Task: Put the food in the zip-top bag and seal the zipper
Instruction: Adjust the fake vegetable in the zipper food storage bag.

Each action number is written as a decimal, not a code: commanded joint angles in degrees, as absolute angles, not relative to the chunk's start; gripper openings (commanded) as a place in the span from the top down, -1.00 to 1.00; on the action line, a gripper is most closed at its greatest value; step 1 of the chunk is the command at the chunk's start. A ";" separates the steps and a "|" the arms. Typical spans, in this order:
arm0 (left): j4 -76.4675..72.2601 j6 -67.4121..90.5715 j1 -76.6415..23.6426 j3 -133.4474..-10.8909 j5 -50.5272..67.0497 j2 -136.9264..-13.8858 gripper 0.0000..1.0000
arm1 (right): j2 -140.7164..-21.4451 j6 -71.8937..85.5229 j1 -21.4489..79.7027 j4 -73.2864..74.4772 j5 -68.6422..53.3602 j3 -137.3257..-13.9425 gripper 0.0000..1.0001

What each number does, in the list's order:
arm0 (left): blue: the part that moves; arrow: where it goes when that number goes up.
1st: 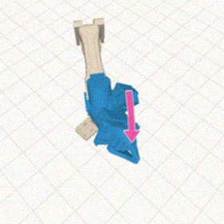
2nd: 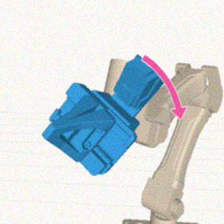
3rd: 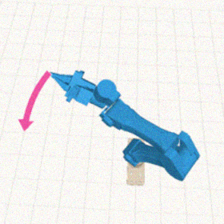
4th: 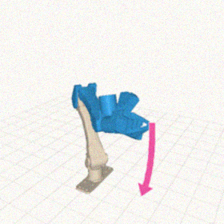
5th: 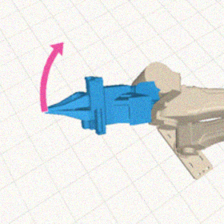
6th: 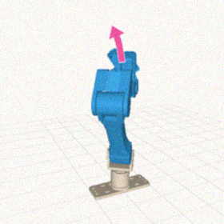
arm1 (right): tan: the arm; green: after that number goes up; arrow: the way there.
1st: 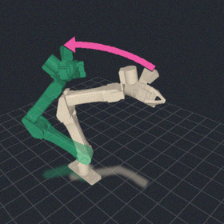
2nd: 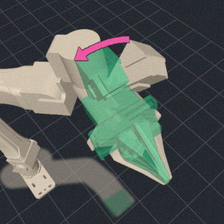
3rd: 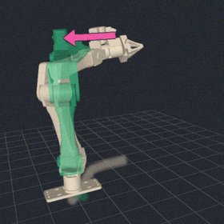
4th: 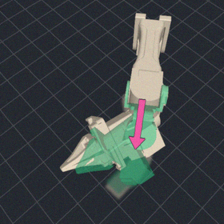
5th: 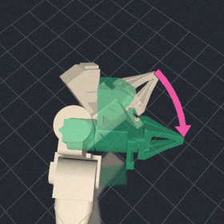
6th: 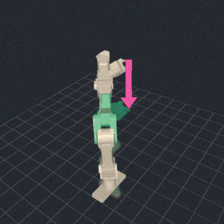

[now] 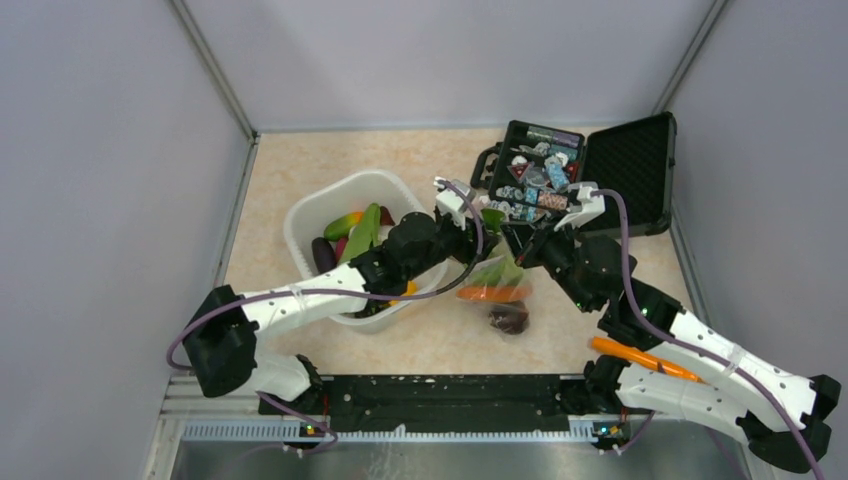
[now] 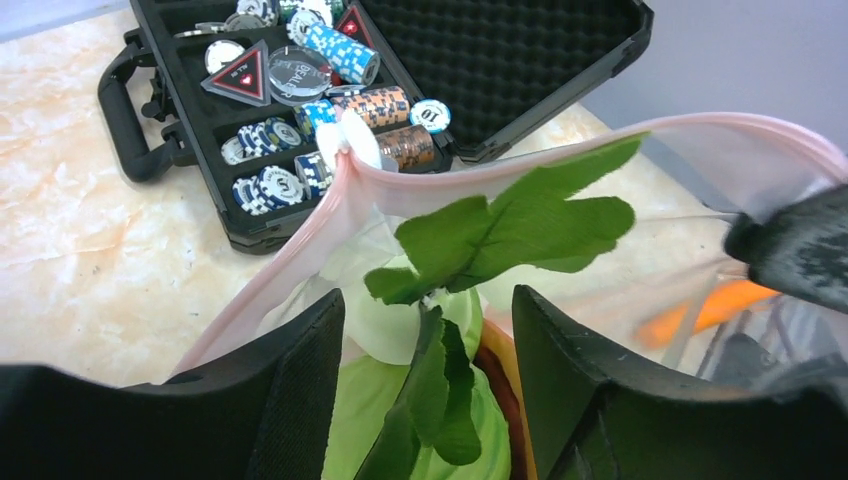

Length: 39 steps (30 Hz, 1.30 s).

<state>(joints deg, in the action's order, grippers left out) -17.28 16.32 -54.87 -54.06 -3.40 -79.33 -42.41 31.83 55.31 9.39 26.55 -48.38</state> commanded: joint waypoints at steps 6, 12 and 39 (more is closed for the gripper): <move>-31.47 15.25 -54.76 -51.95 -2.26 -82.42 0.23 | -40.96 33.28 55.11 3.21 26.44 -49.22 1.00; -34.05 14.96 -54.76 -49.95 2.34 -84.02 0.61 | -40.29 33.67 55.11 3.71 26.79 -49.01 1.00; -1.09 -1.54 -57.66 -56.07 14.75 -89.47 0.60 | -38.43 34.02 55.11 5.74 33.22 -48.87 1.00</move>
